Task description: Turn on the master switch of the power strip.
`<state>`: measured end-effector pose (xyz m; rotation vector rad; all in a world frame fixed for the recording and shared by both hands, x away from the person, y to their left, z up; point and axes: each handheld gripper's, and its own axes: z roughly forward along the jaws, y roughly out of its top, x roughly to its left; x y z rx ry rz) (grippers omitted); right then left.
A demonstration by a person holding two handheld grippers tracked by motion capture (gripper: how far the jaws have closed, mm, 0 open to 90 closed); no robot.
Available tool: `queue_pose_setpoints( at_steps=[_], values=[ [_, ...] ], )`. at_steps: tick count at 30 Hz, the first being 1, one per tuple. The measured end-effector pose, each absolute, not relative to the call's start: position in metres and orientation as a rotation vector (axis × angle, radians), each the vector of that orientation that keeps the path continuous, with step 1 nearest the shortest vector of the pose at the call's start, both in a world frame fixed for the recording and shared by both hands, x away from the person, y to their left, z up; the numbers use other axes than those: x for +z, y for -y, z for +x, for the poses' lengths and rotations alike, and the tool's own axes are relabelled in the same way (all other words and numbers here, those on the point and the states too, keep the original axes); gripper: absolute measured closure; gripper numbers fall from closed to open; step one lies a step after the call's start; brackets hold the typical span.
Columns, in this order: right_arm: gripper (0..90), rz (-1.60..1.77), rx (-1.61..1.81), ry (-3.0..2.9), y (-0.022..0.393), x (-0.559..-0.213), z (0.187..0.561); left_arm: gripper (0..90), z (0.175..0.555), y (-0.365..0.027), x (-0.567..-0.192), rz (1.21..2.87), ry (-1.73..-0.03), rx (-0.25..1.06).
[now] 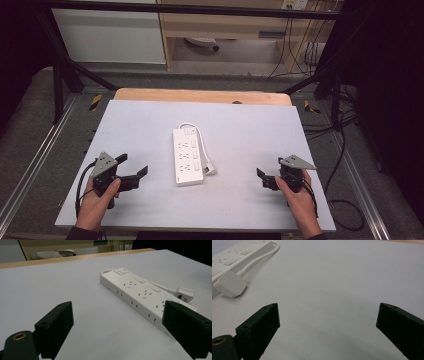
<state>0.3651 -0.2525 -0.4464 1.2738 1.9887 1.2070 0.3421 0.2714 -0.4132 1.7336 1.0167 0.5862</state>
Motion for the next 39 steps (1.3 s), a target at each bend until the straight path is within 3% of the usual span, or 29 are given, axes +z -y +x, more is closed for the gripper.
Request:
queue_pose_setpoints(
  at_steps=[12, 39],
  values=[
    [4.1, 1.261, 1.224, -1.962, 0.251, -0.443, 0.362, 9.1, 0.343, -0.264, -0.405, 1.676, -0.990, 0.563],
    [3.5, 1.203, 1.255, -1.970, 0.248, -0.437, 0.357, 9.2, 0.402, -0.178, -0.380, 1.722, -0.938, 0.527]
  ],
)
